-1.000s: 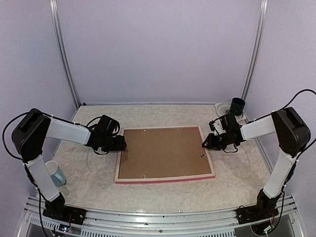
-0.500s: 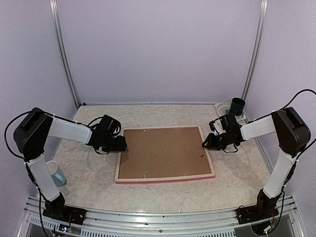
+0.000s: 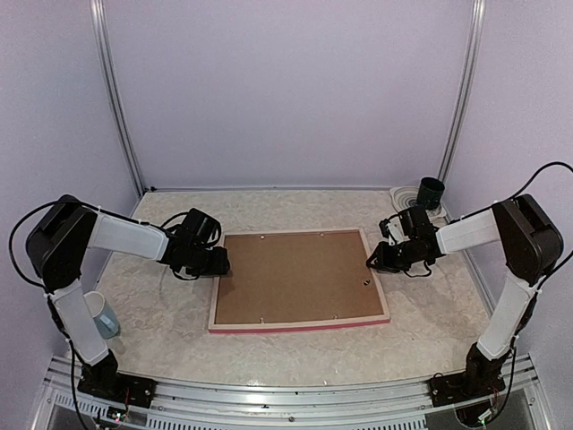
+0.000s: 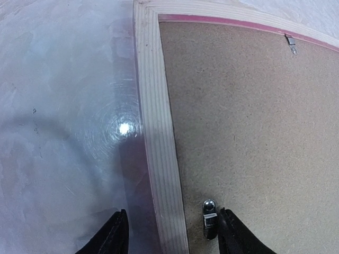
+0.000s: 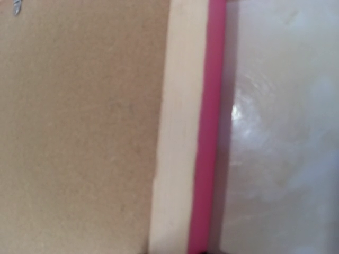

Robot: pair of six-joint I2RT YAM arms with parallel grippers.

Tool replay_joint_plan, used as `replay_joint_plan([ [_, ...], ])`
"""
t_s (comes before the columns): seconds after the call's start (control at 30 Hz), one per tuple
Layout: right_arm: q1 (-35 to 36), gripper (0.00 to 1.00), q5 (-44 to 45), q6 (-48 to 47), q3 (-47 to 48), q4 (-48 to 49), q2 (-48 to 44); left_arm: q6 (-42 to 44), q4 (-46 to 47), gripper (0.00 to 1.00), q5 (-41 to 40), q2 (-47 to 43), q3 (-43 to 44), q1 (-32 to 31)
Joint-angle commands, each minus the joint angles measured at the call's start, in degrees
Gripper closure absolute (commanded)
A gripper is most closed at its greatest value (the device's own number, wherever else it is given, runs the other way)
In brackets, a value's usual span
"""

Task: Put the photo into the frame
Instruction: Press the fastener onto the backboard.

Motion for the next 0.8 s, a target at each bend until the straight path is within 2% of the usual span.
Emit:
replay_joint_plan([
  [0.0, -0.25, 0.78, 0.09, -0.66, -0.96, -2.49, 0.98, 0.61, -0.61, 0.48, -0.39, 1.53, 0.59, -0.1],
  [0.13, -0.25, 0.78, -0.02, -0.63, -0.98, -2.49, 0.73, 0.4, -0.32, 0.56, -0.2, 1.98, 0.37, 0.25],
  [0.47, -0.23, 0.78, -0.24, -0.81, -1.02, -2.39, 0.53, 0.35, 0.4, 0.59, 1.34, 2.98, -0.01, 0.96],
  [0.77, -0.25, 0.78, -0.49, -0.81, -0.97, -2.49, 0.18, 0.08, 0.67, 0.68, 1.43, 2.92, -0.62, 1.14],
])
